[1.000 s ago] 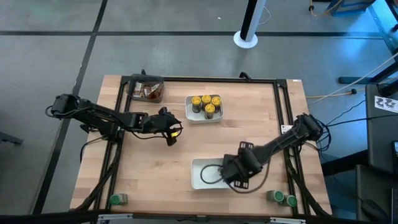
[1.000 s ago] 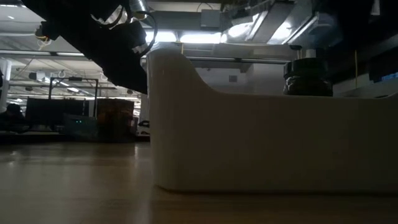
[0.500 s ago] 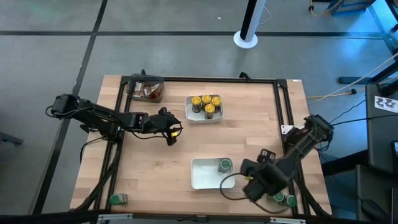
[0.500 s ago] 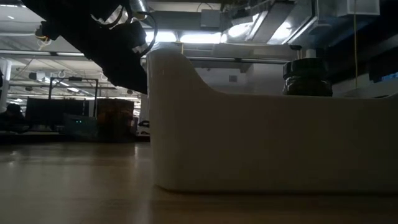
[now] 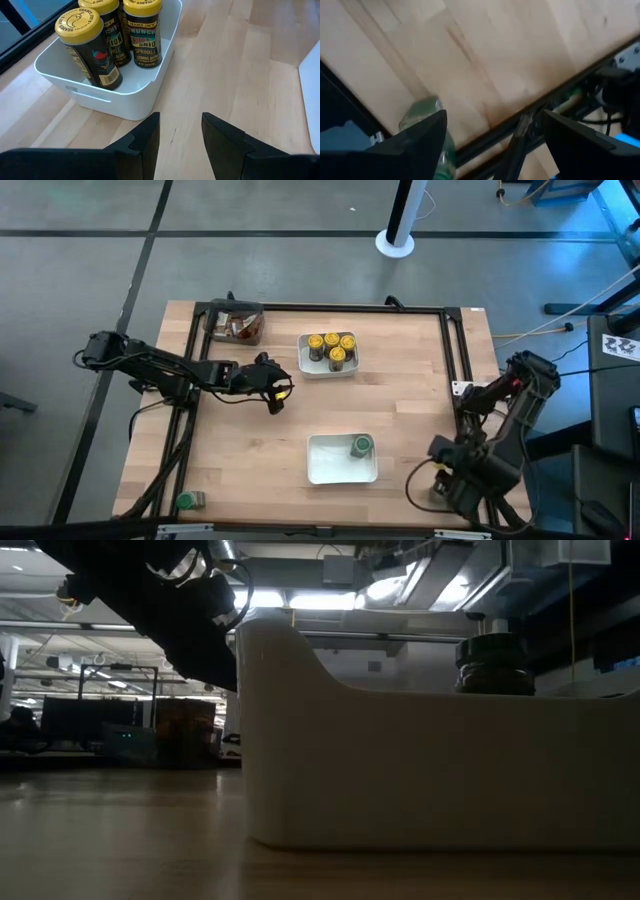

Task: Sort spices by type
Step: Put the seasoning bottle into the bottom white bin

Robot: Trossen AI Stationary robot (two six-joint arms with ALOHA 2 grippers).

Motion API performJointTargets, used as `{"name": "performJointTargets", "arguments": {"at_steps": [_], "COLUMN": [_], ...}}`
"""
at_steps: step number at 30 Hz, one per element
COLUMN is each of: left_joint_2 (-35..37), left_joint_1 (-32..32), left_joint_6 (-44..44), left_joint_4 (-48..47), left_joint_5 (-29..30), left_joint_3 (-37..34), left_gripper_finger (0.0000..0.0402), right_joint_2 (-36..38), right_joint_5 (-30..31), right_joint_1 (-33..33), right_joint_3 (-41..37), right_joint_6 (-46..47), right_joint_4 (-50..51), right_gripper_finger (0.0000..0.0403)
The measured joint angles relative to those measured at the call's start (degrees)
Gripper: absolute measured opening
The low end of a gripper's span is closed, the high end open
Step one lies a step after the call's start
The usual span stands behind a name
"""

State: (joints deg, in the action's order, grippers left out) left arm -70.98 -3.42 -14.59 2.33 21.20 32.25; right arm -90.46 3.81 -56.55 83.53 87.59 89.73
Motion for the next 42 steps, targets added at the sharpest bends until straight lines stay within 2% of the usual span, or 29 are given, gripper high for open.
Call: {"name": "performJointTargets", "arguments": {"at_steps": [3, 9, 20, 26, 42], "left_joint_2": [0.00, 0.00, 0.00, 0.00, 0.00], "left_joint_1": [0.00, 0.00, 0.00, -0.02, -0.02], "left_joint_6": [0.00, 0.00, -0.20, -0.35, -0.44], "left_joint_4": [0.00, 0.04, 0.07, 0.07, 0.13], "left_joint_5": [0.01, 0.02, -0.01, -0.01, 0.00], "left_joint_3": [0.00, 0.00, 0.00, 0.00, 0.00], "left_gripper_finger": [0.0137, 0.0137, 0.0137, 0.0137, 0.0137], "right_joint_2": [0.01, -0.30, -0.71, -0.76, -6.36], "right_joint_5": [-1.94, 0.03, -9.33, -10.03, -13.76], "right_joint_1": [-0.90, -0.86, -0.86, -0.82, -1.61], "right_joint_3": [0.00, 0.00, -4.29, -5.97, -6.05], "right_joint_6": [1.78, 3.56, -0.56, -0.50, -0.88], "right_joint_4": [-0.14, -6.92, -11.86, -18.69, -20.97], "right_gripper_finger": [0.0319, 0.0319, 0.0319, 0.0319, 0.0319]}}
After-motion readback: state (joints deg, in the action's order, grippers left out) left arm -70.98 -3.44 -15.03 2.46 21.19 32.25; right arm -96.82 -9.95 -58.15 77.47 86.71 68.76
